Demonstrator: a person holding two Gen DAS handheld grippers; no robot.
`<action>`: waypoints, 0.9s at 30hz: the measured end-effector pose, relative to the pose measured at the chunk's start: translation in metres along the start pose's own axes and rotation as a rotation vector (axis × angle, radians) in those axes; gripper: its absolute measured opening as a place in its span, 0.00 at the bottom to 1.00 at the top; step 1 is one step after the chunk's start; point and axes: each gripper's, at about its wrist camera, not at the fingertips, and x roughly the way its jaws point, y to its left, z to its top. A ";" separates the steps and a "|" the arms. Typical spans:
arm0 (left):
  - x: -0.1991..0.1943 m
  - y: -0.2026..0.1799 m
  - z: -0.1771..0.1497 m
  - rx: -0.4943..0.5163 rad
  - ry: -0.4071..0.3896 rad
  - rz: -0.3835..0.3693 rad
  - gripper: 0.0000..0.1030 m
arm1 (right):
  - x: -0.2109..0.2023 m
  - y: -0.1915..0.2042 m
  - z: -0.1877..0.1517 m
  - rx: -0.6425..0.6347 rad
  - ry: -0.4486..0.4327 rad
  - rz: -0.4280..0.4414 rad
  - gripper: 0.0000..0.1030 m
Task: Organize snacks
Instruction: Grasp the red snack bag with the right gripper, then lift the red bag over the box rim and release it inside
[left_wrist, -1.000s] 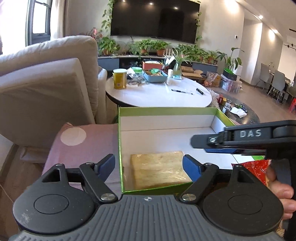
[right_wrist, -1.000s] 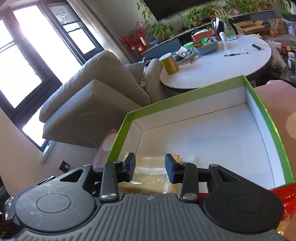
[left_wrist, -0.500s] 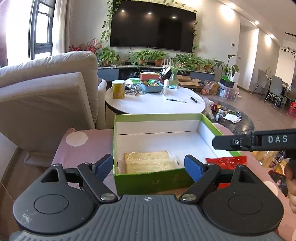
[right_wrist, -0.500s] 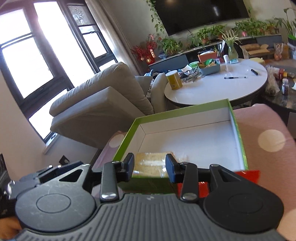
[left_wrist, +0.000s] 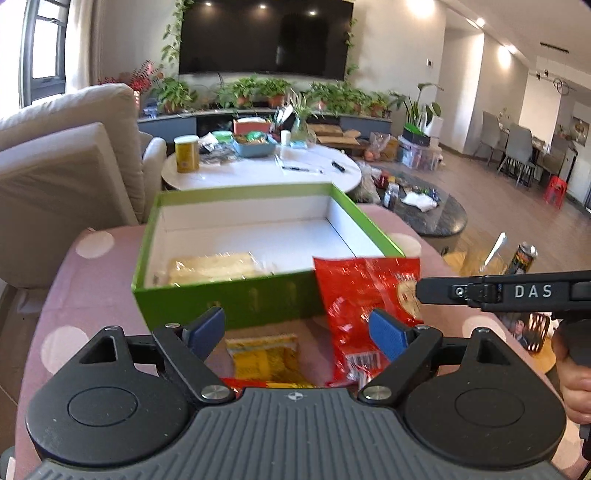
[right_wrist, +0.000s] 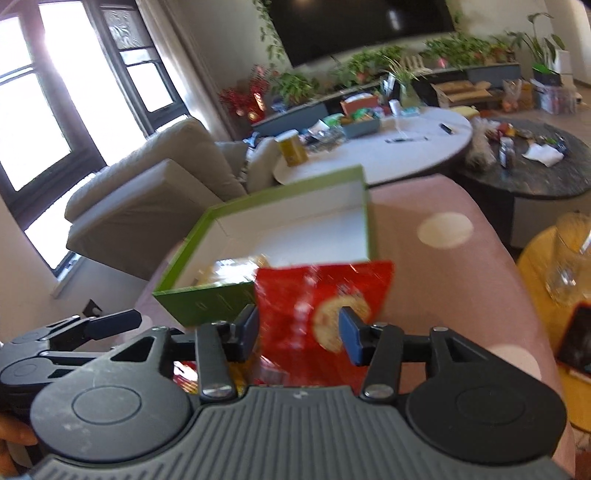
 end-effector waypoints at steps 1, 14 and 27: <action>0.004 -0.002 -0.002 0.001 0.010 0.001 0.81 | 0.005 -0.003 -0.002 0.006 0.010 -0.005 0.58; 0.043 -0.031 -0.012 0.047 0.068 -0.062 0.81 | 0.028 -0.033 -0.007 0.113 0.061 0.032 0.65; 0.074 -0.043 -0.016 0.057 0.128 -0.109 0.81 | 0.046 -0.041 -0.006 0.128 0.092 0.091 0.66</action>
